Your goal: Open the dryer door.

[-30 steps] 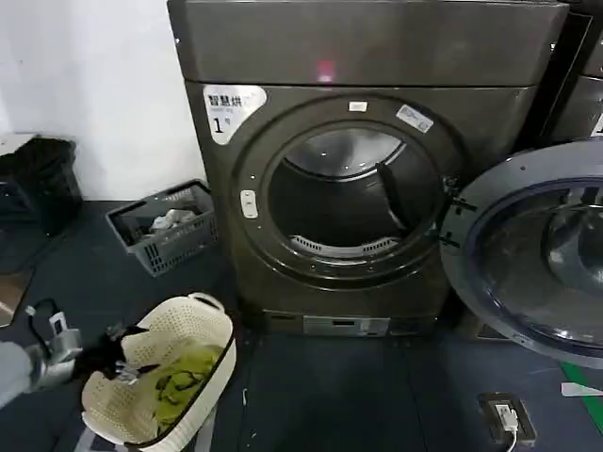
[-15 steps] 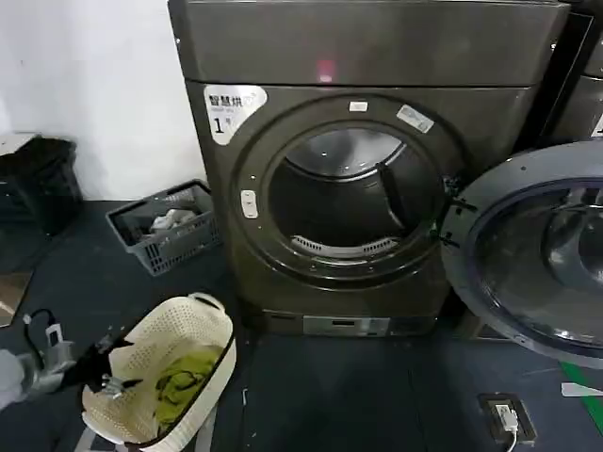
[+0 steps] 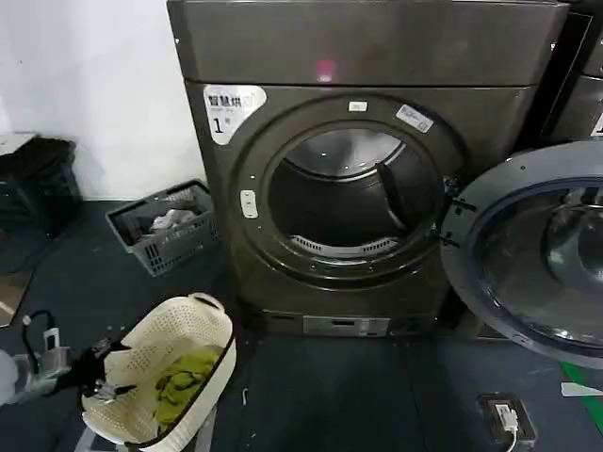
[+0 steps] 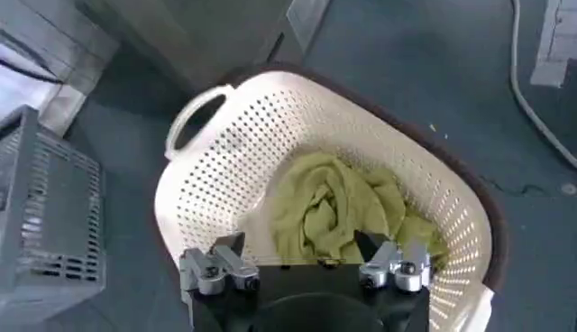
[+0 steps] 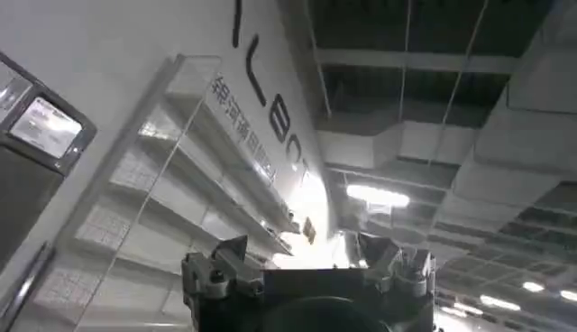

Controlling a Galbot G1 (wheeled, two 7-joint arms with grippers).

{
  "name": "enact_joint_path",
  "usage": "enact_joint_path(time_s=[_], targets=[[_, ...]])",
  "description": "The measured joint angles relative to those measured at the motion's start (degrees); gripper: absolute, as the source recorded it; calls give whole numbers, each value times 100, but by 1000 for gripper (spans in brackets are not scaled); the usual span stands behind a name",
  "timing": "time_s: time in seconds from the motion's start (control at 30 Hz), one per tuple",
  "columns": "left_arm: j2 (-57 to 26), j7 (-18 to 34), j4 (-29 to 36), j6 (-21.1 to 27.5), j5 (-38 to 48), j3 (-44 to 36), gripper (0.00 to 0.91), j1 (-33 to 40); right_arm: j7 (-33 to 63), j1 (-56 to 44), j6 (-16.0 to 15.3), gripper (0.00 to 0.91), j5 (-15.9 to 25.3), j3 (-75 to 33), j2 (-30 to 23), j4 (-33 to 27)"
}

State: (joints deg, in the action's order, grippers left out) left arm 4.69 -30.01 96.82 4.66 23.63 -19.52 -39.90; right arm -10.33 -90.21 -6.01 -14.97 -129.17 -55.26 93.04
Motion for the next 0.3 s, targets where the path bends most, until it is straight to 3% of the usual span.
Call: enact_joint_path(time_s=[0.3], targets=[[-35,-64,-38,-15,-184,-69,907,-54,31,48,-3,907,45,11,-29,-12]])
